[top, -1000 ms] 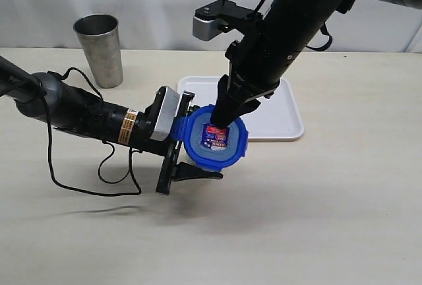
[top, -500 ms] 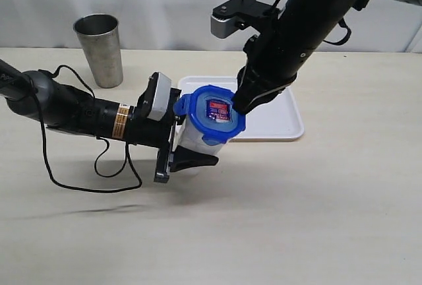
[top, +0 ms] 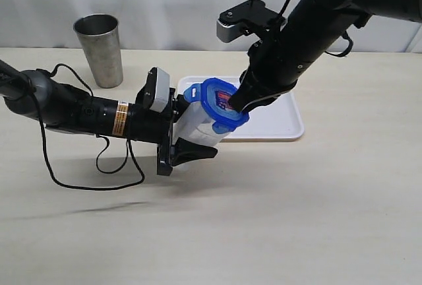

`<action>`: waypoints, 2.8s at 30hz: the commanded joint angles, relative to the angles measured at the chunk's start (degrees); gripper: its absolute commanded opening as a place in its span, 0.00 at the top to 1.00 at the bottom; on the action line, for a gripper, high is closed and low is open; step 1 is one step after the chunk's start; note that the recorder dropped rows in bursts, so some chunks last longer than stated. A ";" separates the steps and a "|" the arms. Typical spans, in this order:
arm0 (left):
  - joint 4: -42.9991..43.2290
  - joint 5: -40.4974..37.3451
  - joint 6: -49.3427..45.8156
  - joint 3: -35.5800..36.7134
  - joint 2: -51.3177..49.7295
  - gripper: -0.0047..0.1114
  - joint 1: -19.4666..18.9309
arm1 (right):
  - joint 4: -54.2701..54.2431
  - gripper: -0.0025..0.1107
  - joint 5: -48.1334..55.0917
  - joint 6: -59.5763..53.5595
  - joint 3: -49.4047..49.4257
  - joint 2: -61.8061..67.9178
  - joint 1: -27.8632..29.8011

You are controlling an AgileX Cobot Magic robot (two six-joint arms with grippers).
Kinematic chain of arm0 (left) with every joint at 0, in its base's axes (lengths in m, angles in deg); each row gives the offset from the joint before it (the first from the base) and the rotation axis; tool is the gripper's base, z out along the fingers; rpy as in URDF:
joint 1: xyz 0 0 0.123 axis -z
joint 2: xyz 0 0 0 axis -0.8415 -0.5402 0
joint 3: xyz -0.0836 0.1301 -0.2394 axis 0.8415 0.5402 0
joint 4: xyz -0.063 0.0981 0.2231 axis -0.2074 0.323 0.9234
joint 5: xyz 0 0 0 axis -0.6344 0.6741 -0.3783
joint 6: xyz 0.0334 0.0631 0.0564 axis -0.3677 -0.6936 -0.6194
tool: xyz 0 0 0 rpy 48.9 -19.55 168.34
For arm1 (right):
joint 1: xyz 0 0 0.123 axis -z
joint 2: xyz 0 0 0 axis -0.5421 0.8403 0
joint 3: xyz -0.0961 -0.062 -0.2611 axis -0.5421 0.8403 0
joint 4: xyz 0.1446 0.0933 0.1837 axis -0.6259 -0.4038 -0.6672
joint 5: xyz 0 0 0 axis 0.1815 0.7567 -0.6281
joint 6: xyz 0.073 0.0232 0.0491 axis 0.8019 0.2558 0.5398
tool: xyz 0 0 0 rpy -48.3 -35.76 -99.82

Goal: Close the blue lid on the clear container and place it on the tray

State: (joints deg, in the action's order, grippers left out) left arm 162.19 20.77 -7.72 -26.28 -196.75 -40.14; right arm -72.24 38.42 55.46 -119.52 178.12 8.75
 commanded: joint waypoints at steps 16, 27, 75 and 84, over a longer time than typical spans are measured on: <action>0.46 -0.94 3.85 0.15 1.95 0.96 0.10 | 2.43 0.91 -1.88 6.31 -0.83 -1.44 0.11; -0.20 -5.79 4.64 0.15 2.08 0.96 0.23 | -3.25 0.62 -1.63 16.48 -4.44 -8.03 -0.71; 0.01 -5.69 4.75 0.15 2.08 0.96 0.23 | 33.73 0.76 16.44 45.95 -25.32 18.04 -20.03; 0.01 -5.69 4.63 0.15 2.08 0.96 0.23 | 32.11 0.76 16.44 40.07 -25.55 16.19 -20.03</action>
State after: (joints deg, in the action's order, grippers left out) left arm 160.28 13.62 -0.32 -26.18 -195.25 -40.03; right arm -35.84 53.95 99.63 -146.12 193.03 -11.27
